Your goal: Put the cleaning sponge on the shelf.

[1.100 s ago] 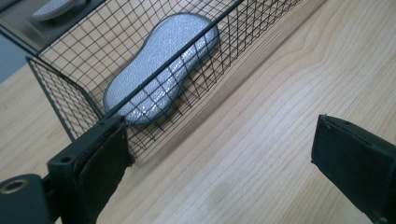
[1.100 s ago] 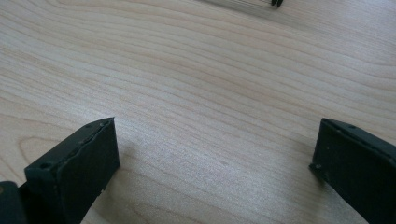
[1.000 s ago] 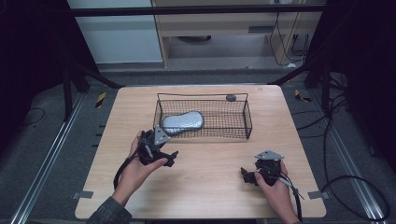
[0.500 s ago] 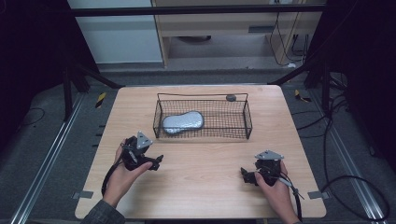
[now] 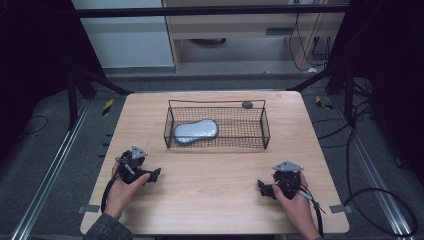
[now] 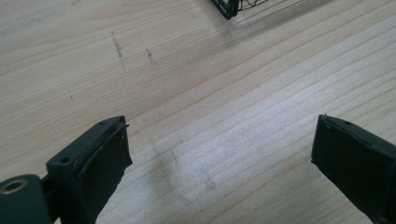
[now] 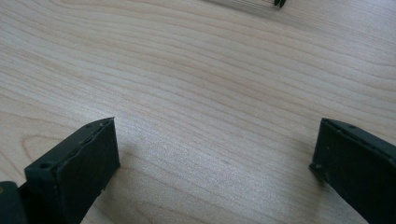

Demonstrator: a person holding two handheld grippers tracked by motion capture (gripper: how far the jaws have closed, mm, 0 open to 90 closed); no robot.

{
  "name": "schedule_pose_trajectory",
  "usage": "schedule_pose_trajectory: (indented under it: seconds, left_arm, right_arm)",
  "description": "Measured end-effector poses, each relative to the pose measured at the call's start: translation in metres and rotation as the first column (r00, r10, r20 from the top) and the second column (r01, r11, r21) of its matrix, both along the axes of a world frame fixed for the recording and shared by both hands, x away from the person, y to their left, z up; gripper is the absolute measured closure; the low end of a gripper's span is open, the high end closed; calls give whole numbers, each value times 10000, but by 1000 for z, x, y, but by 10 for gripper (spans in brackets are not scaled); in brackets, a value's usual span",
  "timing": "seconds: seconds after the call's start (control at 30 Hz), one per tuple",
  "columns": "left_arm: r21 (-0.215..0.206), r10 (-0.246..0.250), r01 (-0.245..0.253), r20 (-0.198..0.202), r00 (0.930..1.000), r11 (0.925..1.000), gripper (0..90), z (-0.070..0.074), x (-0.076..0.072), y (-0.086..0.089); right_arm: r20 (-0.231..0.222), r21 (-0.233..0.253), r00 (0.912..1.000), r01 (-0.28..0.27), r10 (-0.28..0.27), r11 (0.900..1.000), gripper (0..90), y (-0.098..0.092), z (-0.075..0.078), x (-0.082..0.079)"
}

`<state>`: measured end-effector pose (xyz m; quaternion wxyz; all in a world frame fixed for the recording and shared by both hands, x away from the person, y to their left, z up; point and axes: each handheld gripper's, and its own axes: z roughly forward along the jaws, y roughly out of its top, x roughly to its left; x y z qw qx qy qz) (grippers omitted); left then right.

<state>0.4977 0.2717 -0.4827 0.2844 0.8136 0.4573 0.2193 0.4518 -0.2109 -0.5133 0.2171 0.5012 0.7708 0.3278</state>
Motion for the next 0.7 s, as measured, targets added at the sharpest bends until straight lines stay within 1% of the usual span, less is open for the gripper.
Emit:
schedule_pose_trajectory:
  seconds: [0.03,0.13,0.17,0.23,0.3,0.33,0.37,0.47,0.5,0.53,0.7]
  left_arm:
    - [-118,30,-31,-121,9999,9999,35,-3,1,2]
    - [-277,64,-68,-163,9998,9996,34,-6,3,5]
    - [-393,99,-106,-196,9998,9992,33,-7,4,6]
    - [-423,110,-120,-234,9997,9990,28,-11,6,7]
    - [-304,164,-174,-340,9993,9994,28,-16,9,7]
    - [-416,186,-202,-386,9991,9989,26,-18,10,8]
    - [-567,201,-224,-421,9989,9981,3,-20,12,9]
    - [-794,46,-61,-183,9998,9968,0,-23,12,13]
    - [-935,7,-5,29,10000,9956,0,-25,11,15]
    - [-987,-44,61,174,9998,9951,0,-26,10,16]
    - [-979,-52,68,167,9998,9952,0,-26,10,16]
  right_arm:
    - [-3,5,10000,1,-1,10000,7,0,0,0]
    - [-10,5,10000,2,-2,10000,7,0,0,0]
    - [-11,7,10000,4,-4,10000,7,0,0,0]
    - [-9,5,10000,0,0,10000,7,0,0,0]
    - [-5,-4,10000,5,-5,10000,6,0,0,0]
    - [-11,7,10000,-2,2,10000,6,0,0,0]
    - [-12,8,10000,-3,3,10000,6,0,0,0]
    - [-3,-13,10000,-20,20,10000,6,0,0,0]
    - [-7,-8,10000,-2,2,10000,5,0,0,0]
    - [-10,-1,10000,-10,10,10000,6,0,0,0]
    - [-2,-21,10000,-21,21,10000,3,0,0,0]
